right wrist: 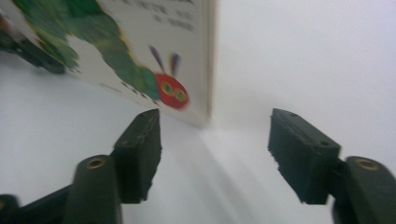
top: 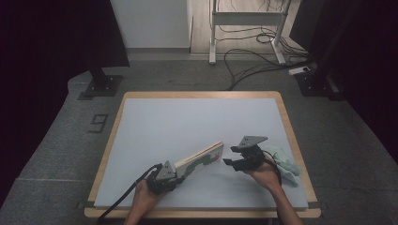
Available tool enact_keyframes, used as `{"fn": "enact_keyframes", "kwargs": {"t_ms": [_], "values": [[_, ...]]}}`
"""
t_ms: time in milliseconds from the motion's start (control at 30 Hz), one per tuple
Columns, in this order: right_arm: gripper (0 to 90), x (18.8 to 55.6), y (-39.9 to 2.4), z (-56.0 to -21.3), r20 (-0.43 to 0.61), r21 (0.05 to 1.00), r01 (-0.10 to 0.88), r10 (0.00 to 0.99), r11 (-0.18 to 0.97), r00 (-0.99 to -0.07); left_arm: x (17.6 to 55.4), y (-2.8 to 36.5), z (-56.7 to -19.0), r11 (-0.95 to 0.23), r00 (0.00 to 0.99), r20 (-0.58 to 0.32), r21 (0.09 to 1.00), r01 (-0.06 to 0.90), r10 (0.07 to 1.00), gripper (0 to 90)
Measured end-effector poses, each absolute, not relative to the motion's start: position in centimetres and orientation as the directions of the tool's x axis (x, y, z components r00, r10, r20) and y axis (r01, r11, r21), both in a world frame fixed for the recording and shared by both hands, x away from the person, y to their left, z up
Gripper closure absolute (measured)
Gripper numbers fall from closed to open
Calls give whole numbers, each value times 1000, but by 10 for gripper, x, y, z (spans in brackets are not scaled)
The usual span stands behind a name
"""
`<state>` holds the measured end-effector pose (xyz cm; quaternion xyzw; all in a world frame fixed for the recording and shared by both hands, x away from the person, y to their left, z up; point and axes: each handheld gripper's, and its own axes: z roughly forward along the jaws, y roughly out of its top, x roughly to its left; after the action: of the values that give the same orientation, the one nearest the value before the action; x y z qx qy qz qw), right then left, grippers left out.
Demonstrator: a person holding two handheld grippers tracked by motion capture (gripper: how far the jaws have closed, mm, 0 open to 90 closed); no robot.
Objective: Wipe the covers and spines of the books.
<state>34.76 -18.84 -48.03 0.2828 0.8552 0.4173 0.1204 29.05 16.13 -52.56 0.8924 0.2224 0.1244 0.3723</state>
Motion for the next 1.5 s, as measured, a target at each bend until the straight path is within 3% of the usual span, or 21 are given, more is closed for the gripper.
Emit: {"fn": "enact_keyframes", "kwargs": {"t_ms": [233,467,767,967,1067,1167,1200,1233,1333,1500], "values": [[210,335,-221,-475,-6,756,443,682,482,-732,292,162,-526,-616,870,36,721,319,492,731],[142,324,-258,-476,-44,734,501,767,460,-640,294,163,-526,-608,870,16,722,331,492,730],[122,321,-297,-491,-52,693,594,850,409,-524,296,164,-526,-600,870,-8,721,347,494,727],[123,326,-305,-511,-47,656,635,862,407,-504,295,164,-526,-603,867,5,721,342,498,715],[192,326,-306,-519,-44,642,649,865,408,-500,295,164,-526,-603,863,11,720,343,504,699],[390,323,-309,-521,25,664,650,857,370,-514,294,163,-526,-597,855,14,722,350,518,659],[390,323,-309,-521,25,664,650,857,370,-514,294,163,-526,-597,855,14,722,350,518,652],[488,321,-310,-521,25,680,639,859,361,-512,294,163,-526,-596,854,13,722,352,520,651],[652,318,-310,-521,47,688,635,852,350,-521,295,163,-526,-594,849,16,722,355,527,632],[709,318,-307,-519,40,689,629,847,362,-531,295,164,-526,-594,849,13,720,359,528,617]]}}
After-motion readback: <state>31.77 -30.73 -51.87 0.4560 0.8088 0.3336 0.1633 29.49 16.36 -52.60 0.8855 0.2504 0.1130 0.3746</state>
